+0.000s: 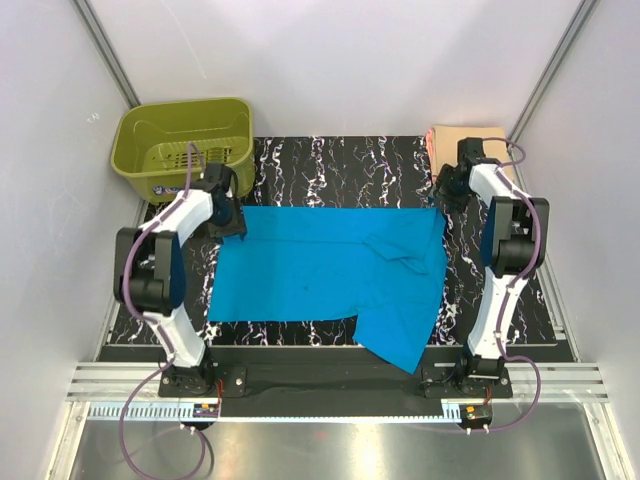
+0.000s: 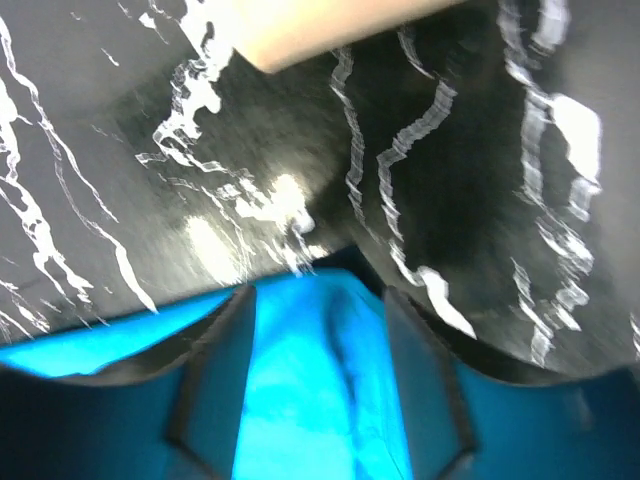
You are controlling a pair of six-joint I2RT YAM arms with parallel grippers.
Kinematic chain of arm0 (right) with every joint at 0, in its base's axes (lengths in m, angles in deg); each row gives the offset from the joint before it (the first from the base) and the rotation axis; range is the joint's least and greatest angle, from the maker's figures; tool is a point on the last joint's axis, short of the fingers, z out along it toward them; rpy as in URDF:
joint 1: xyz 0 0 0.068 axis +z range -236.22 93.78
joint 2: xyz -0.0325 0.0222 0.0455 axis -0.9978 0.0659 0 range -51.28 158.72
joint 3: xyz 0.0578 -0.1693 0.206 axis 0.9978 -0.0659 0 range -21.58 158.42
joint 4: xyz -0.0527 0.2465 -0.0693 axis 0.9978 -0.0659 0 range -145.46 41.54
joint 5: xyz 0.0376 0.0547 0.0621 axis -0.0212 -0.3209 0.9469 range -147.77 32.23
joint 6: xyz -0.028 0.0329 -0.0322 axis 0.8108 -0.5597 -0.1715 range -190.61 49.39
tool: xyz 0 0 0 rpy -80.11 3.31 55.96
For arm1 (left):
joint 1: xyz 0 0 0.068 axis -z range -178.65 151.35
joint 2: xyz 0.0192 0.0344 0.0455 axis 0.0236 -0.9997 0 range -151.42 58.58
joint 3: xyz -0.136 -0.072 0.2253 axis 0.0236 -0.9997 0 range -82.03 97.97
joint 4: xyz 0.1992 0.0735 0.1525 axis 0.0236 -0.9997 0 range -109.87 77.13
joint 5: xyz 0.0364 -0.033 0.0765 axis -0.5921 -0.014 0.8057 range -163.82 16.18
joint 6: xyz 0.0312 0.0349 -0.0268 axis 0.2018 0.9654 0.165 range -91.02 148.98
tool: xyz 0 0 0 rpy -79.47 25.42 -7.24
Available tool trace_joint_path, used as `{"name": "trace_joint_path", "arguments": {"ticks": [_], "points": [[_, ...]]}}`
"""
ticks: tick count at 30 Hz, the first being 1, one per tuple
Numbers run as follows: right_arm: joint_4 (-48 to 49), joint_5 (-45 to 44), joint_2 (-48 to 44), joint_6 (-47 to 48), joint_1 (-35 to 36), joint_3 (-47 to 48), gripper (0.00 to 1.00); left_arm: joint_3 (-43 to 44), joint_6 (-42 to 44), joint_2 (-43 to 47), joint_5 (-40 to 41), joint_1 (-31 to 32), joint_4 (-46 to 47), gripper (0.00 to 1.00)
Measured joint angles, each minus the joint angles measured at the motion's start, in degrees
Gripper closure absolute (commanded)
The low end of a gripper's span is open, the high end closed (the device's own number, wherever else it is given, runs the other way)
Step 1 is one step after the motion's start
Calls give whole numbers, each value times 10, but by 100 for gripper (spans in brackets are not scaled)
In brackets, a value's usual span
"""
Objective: Fold and stack the t-shirts
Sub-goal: Fold the tshirt
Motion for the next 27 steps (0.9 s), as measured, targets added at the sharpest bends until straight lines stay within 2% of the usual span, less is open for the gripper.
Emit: {"name": "trace_joint_path", "arguments": {"ticks": [2,3,6,11,15,16,18,19,27], "points": [[-23,-7,-17,0,-1,-3,24,-7,0,31,0,0,0,41],[-31,-11,-35,-1,-1,-11,23,-7,0,42,0,0,-1,41],[-50,-12,-103,-1,-1,-55,26,-7,0,72,-8,-1,1,43],[-33,53,-257,-12,6,-203,32,-17,0,87,-53,2,6,47],[1,133,-298,-34,49,-293,60,-32,0,88,-85,25,8,50],[16,153,-292,-45,65,-310,61,-36,0,89,-90,33,9,50],[43,183,-284,-69,92,-343,57,-47,0,92,-103,50,10,50],[55,196,-281,-81,105,-359,52,-53,0,95,-108,58,10,50],[155,219,-279,-165,139,-438,41,-79,0,129,-129,82,10,49]]}}
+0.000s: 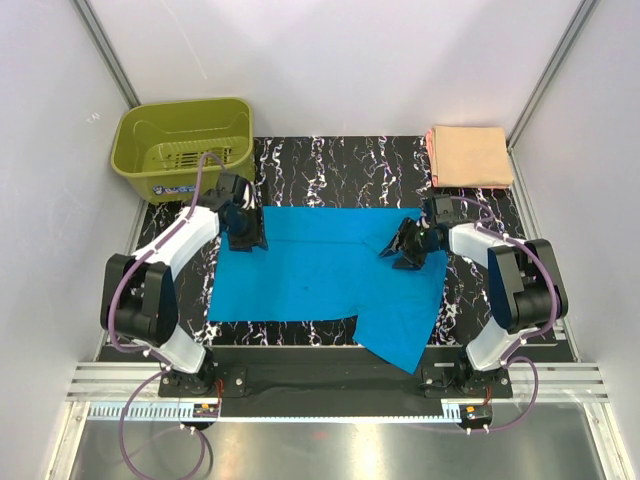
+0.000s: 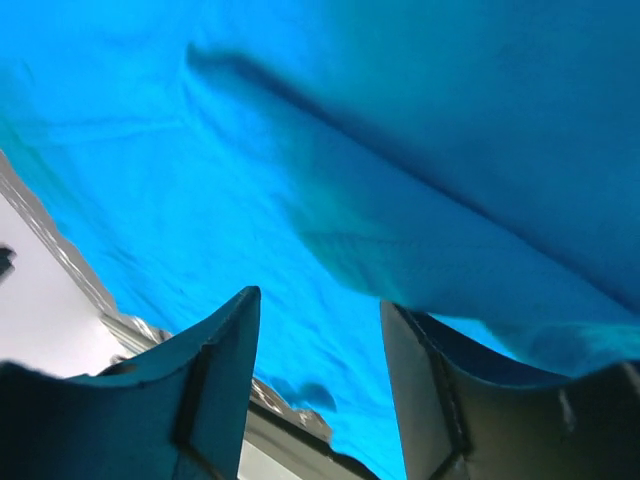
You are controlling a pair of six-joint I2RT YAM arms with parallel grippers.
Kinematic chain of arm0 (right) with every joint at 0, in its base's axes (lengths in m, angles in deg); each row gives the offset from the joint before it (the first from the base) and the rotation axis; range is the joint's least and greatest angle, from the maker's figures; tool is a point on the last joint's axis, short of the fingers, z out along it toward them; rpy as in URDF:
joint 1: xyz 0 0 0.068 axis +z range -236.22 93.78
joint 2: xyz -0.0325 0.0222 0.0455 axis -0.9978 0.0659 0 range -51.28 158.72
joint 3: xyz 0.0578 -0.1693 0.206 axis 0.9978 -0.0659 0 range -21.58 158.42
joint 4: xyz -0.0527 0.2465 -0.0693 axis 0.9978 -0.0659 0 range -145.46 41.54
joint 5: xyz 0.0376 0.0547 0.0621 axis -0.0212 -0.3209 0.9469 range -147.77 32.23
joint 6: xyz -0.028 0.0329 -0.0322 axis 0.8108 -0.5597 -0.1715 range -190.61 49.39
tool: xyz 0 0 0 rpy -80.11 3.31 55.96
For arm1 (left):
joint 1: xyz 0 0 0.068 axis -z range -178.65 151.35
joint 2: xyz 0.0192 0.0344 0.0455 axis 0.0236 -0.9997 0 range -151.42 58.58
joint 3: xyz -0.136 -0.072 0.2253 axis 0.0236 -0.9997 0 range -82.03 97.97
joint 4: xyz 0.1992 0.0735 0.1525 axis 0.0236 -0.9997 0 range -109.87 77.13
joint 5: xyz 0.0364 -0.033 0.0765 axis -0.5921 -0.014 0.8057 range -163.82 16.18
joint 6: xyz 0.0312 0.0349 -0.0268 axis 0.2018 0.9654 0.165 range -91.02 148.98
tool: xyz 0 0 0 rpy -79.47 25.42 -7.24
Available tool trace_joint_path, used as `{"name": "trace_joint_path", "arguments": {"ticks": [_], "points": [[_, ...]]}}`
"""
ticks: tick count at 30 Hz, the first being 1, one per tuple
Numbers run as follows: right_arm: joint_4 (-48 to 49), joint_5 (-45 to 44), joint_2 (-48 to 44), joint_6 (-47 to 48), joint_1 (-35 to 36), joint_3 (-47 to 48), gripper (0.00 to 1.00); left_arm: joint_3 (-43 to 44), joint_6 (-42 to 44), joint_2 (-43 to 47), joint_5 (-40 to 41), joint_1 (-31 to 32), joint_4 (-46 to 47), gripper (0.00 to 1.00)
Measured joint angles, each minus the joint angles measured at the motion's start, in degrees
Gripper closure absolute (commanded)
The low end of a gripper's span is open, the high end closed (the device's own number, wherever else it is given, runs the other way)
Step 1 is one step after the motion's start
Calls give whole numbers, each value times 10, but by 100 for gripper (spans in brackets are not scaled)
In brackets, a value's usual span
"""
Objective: Fold and stack the t-shirts
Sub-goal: Fold the tshirt
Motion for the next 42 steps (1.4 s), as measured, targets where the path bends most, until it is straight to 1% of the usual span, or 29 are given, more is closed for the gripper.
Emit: {"name": "trace_joint_path", "arguments": {"ticks": [5,8,9,12,13,16,19,22,23,26,29,30,33,35,36,40,42], "points": [[59,-9,4,-49,0,-26,41,-5,0,17,0,0,-1,49],[95,-12,17,-76,0,-32,45,-6,0,22,0,0,-1,49],[101,-12,20,-83,0,-32,49,-6,0,23,0,0,-1,49],[122,-19,29,-100,0,-31,54,-7,0,23,0,0,-1,49],[127,-22,32,-104,0,-30,59,-8,0,23,0,0,-1,49],[138,-25,39,-116,0,-26,66,-9,1,23,0,0,-2,49],[140,-26,45,-119,0,-15,68,-9,1,23,0,0,-1,49],[136,-28,52,-118,0,6,67,-9,1,23,0,0,-1,49],[136,-28,55,-118,0,16,64,-9,1,23,0,0,-1,49],[136,-30,65,-115,0,45,60,-9,1,23,0,0,-1,49],[124,-30,77,-111,0,72,60,-9,1,23,0,0,-1,48],[122,-30,82,-111,0,80,62,-9,1,23,0,0,-1,48],[110,-30,89,-109,0,83,61,-9,3,23,0,0,-1,48],[103,-29,89,-103,0,83,57,-9,3,23,-1,0,-1,48],[101,-29,89,-99,0,83,53,-9,4,23,-1,0,-1,48],[81,-30,89,-78,0,90,45,-9,5,23,-1,0,0,48],[68,-30,90,-70,0,100,44,-9,5,23,-2,0,0,48]]}}
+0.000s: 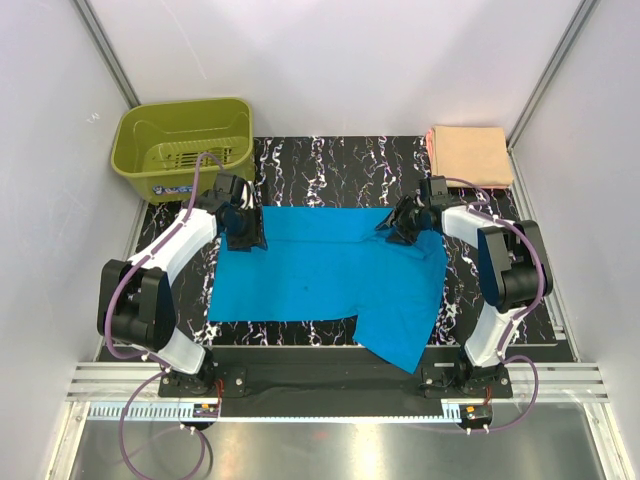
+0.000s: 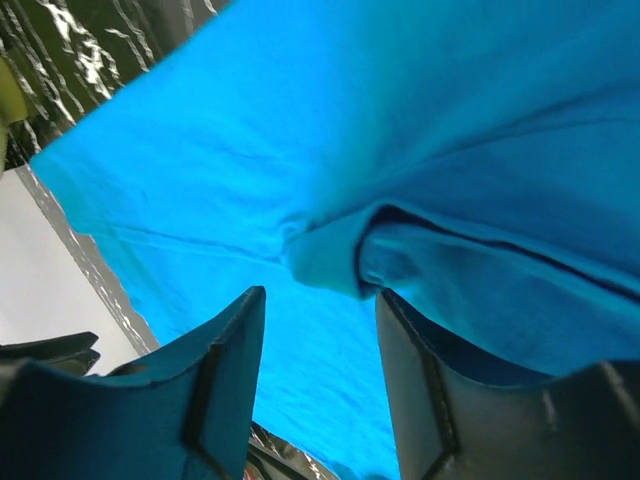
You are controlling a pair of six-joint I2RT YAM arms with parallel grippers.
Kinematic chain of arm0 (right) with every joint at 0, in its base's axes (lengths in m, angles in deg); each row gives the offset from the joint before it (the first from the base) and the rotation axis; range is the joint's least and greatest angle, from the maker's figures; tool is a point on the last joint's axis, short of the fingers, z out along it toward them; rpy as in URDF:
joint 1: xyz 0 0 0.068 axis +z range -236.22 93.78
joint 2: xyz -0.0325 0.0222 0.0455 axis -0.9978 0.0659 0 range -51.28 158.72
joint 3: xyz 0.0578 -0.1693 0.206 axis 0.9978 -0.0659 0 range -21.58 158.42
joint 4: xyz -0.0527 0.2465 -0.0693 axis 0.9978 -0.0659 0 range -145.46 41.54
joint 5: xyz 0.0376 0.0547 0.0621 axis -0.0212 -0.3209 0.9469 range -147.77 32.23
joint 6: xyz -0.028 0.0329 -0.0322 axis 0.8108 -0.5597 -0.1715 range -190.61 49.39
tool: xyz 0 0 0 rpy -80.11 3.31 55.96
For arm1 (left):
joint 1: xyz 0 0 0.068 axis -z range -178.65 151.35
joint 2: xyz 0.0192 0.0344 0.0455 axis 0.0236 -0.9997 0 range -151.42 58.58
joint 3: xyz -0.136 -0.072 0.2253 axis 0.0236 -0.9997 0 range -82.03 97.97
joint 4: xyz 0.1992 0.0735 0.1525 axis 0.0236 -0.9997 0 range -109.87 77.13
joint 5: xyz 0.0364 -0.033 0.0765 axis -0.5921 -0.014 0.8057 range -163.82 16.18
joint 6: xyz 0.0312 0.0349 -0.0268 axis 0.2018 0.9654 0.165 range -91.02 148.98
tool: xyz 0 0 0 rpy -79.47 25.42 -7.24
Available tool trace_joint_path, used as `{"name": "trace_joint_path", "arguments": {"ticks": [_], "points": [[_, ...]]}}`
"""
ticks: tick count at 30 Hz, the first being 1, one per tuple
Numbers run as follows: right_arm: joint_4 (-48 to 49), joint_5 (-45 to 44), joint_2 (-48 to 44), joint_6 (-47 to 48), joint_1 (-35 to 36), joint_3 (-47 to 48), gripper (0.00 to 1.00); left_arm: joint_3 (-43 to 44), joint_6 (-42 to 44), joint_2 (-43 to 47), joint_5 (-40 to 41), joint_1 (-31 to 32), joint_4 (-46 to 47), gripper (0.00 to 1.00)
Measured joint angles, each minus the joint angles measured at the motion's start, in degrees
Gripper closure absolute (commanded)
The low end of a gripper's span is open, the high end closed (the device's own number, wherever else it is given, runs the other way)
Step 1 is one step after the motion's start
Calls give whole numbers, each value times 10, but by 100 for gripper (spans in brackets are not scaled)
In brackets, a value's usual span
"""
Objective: Fold and stack the t-shirts
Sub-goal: Fold the tshirt
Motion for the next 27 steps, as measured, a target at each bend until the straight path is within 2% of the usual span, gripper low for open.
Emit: {"name": "trace_joint_path", "arguments": {"ticks": [6,9,10,11,14,15,19,27], "points": [[-3,-7,0,8,-1,10,46,0,0,0,-3,0,0,48],[-7,-10,9,10,-3,17,53,0,2,0,-3,0,0,48],[-8,-10,14,10,-4,21,57,0,2,0,-3,0,0,48],[-8,-10,19,10,-5,25,67,0,2,0,-3,0,0,48],[-10,-12,26,12,-9,28,86,0,2,0,-3,0,0,48],[-12,-12,26,12,-10,28,95,0,3,0,-3,0,0,48],[-28,-7,25,7,-11,30,99,0,6,0,-3,0,0,48],[-37,24,-19,-67,-3,-16,99,-6,6,0,-3,0,3,48]]}}
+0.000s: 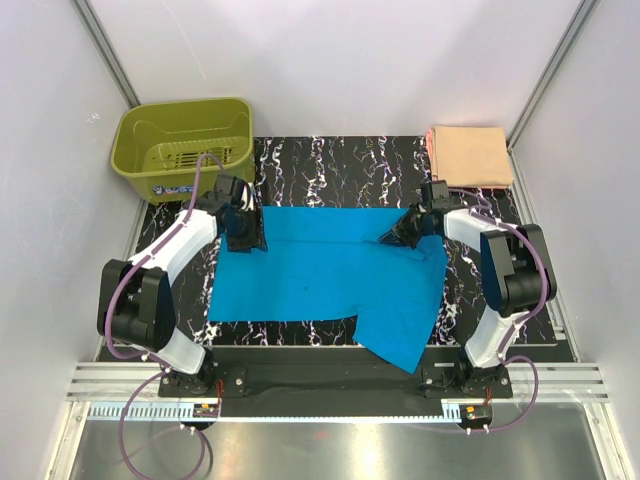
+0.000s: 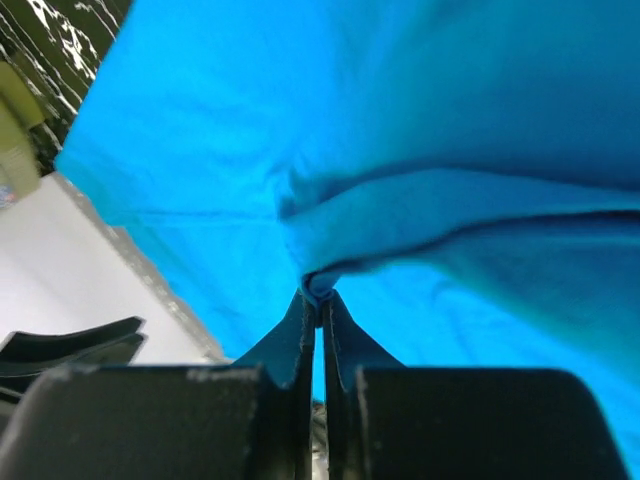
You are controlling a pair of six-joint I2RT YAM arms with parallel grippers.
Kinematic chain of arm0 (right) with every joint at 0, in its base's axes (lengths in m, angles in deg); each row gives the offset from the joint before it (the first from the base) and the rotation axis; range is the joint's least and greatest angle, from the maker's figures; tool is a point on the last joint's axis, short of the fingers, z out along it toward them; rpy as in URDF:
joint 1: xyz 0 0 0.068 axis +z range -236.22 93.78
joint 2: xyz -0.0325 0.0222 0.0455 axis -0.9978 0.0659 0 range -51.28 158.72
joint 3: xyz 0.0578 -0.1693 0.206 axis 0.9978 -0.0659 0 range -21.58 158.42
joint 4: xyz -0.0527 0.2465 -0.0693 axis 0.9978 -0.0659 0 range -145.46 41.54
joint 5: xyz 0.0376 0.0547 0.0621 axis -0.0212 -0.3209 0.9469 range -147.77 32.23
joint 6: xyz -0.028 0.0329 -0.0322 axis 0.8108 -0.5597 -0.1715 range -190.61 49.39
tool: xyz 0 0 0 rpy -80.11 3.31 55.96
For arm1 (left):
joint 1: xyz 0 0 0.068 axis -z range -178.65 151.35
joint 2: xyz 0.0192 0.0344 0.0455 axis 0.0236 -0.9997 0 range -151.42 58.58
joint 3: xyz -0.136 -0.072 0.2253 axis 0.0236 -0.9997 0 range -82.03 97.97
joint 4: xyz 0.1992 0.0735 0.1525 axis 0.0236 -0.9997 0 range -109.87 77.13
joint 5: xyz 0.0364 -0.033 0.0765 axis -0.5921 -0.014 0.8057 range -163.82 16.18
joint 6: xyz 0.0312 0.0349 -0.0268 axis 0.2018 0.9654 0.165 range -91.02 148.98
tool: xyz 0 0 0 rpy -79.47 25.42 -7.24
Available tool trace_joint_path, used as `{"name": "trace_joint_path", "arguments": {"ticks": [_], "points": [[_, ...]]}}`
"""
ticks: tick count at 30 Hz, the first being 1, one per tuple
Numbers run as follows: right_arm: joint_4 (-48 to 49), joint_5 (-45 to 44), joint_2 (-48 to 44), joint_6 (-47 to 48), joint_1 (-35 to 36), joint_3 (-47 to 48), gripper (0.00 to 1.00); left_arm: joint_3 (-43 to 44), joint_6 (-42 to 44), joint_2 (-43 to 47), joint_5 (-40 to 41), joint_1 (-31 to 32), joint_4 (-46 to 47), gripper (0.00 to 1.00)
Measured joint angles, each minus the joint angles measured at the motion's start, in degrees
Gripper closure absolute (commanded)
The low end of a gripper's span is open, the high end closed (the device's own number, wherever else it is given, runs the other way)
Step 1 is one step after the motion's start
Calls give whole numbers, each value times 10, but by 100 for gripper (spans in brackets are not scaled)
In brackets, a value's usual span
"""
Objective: Fold and stack the t-shirts
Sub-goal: Fold the tshirt
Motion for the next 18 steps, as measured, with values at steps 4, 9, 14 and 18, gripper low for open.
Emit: {"name": "trace_joint_path", "arguments": {"ticks": [4,9,14,18], "points": [[4,8,-9,-55,21,-20,99,-10,0,0,0,0,1,48],[5,8,-20,-132,49,-42,92,-23,1,0,-2,0,3,47],[4,6,-59,-221,98,-72,52,-37,4,0,-6,0,7,47],[-15,5,-137,-232,118,-93,48,-43,4,0,-15,0,8,47]]}}
